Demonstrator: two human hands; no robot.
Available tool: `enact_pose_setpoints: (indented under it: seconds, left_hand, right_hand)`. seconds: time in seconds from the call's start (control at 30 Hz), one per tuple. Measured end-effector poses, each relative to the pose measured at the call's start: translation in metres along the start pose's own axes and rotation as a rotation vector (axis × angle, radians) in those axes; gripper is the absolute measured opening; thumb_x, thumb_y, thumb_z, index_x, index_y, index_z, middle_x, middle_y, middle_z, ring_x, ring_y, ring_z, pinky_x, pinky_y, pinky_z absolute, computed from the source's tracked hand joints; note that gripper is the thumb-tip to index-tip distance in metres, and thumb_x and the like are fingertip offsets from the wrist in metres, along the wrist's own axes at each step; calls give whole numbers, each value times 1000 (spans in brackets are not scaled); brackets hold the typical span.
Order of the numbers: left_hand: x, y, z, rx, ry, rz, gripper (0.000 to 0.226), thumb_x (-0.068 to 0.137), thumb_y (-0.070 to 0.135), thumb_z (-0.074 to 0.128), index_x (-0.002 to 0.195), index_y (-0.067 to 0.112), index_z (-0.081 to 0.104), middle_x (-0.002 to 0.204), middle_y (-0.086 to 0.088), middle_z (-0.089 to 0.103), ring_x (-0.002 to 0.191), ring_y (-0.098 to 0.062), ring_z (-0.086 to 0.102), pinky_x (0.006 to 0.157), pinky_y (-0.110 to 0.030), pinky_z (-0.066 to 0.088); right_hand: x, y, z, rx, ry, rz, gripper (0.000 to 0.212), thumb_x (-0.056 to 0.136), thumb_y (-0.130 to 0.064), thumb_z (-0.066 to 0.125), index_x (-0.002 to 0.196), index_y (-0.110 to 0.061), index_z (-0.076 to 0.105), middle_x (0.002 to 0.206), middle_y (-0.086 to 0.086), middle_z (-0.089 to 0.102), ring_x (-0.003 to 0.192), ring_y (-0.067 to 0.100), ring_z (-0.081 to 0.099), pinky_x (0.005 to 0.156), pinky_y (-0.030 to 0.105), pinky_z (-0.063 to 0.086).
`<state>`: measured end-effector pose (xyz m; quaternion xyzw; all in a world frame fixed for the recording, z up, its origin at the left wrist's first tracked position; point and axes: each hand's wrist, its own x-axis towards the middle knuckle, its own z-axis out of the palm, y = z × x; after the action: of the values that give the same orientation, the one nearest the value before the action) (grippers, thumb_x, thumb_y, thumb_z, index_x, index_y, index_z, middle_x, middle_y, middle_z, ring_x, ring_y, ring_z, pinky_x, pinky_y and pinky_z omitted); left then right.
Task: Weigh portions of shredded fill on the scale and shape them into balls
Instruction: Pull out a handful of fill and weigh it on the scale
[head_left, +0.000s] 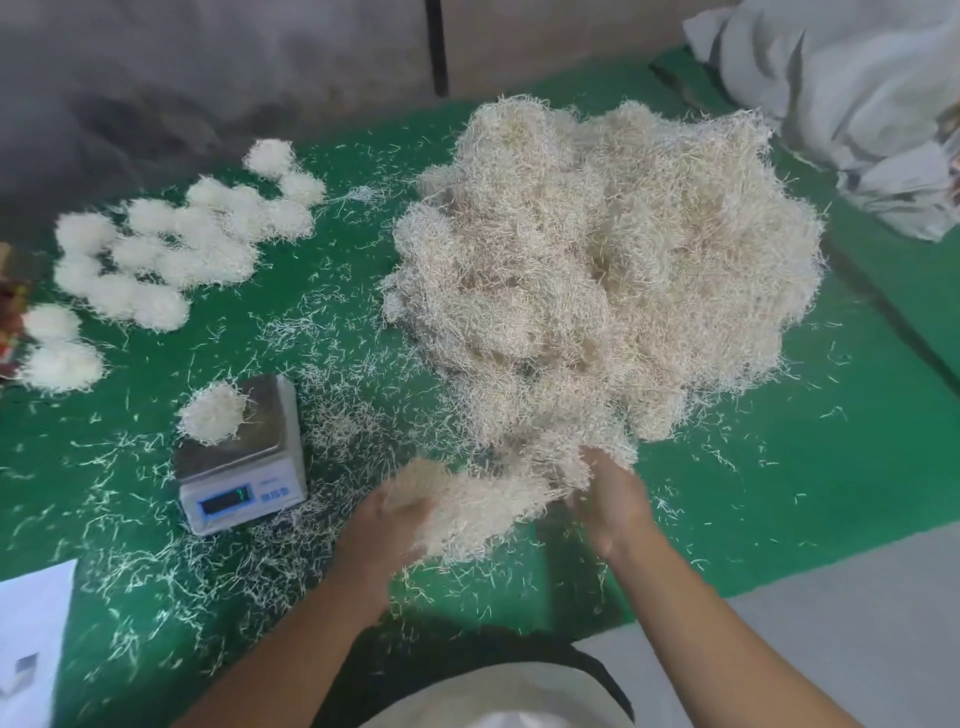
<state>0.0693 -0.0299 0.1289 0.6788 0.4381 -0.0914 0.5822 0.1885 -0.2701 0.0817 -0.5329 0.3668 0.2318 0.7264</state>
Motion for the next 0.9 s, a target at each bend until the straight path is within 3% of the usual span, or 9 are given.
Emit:
enact_pose_setpoints:
  seconds: [0.1, 0.27, 0.33, 0.4, 0.47, 0.57, 0.73, 0.83, 0.9]
  left_hand:
    - [0, -4, -12, -39, 81, -50, 76, 93, 20, 77, 158, 20, 39, 146, -21, 53, 97, -28, 68, 63, -30, 63]
    - [-1, -13, -26, -217, 19, -117, 60, 95, 3, 69, 150, 14, 49, 149, -22, 53, 122, -38, 63, 101, -49, 58]
    - [-4, -6, -25, -428, 35, -234, 48, 95, -6, 64, 138, 14, 61, 155, -16, 45, 137, -35, 52, 109, -21, 47]
    - [-12, 0, -23, -312, 11, -177, 47, 92, -13, 62, 133, 11, 65, 152, -13, 45, 136, -26, 50, 105, -3, 36]
    - [-10, 0, -18, -238, -16, -134, 50, 90, -16, 61, 133, 10, 65, 143, -10, 48, 122, -21, 56, 103, -16, 49]
    - [-16, 2, -16, -240, -63, -134, 48, 92, -16, 57, 129, 14, 67, 128, 1, 45, 106, -9, 50, 88, -19, 50]
    - [-12, 9, -17, -197, -1, -123, 29, 94, -5, 55, 116, 13, 61, 116, -10, 59, 93, -16, 59, 79, -37, 50]
    - [-5, 1, -19, -150, 14, -98, 38, 94, -2, 54, 132, 2, 54, 132, -15, 55, 106, -21, 57, 88, -40, 50]
    - [1, 2, -19, -145, 71, -98, 26, 93, -6, 54, 118, 4, 56, 134, -25, 58, 108, -32, 62, 90, -45, 50]
  right_hand:
    - [15, -11, -6, -43, 193, -28, 97, 94, -33, 79, 168, -22, 16, 159, 17, 43, 128, 35, 58, 100, 50, 55]
    - [19, -18, 5, -459, 106, -45, 136, 77, -51, 89, 167, -9, -4, 167, 21, 34, 150, 43, 39, 124, 60, 33]
    - [3, -12, 22, -678, 108, -192, 125, 86, -54, 81, 165, 0, 1, 163, 23, 41, 152, 40, 38, 126, 59, 30]
    - [-24, 1, 38, -714, -53, -336, 115, 87, -68, 72, 168, -17, 8, 171, 10, 30, 157, 33, 31, 127, 59, 27]
    - [-50, 15, 53, -721, -365, -248, 108, 79, -90, 61, 165, -46, 13, 172, -5, 28, 153, 27, 38, 124, 57, 31]
    - [-66, 33, 65, -900, -632, -75, 120, 67, -103, 56, 165, -44, 20, 173, -1, 28, 120, 17, 64, 121, 54, 33]
    - [-51, 36, 57, -858, -534, -171, 109, 80, -73, 77, 164, -18, 34, 169, 6, 37, 144, 25, 48, 111, 34, 36]
    - [-49, 31, 51, -884, -552, -204, 117, 72, -79, 79, 163, -20, 36, 168, 2, 38, 145, 23, 46, 108, 32, 35]
    - [-50, 29, 49, -893, -578, -202, 124, 63, -86, 78, 161, -22, 39, 167, 4, 40, 136, 21, 50, 106, 32, 37]
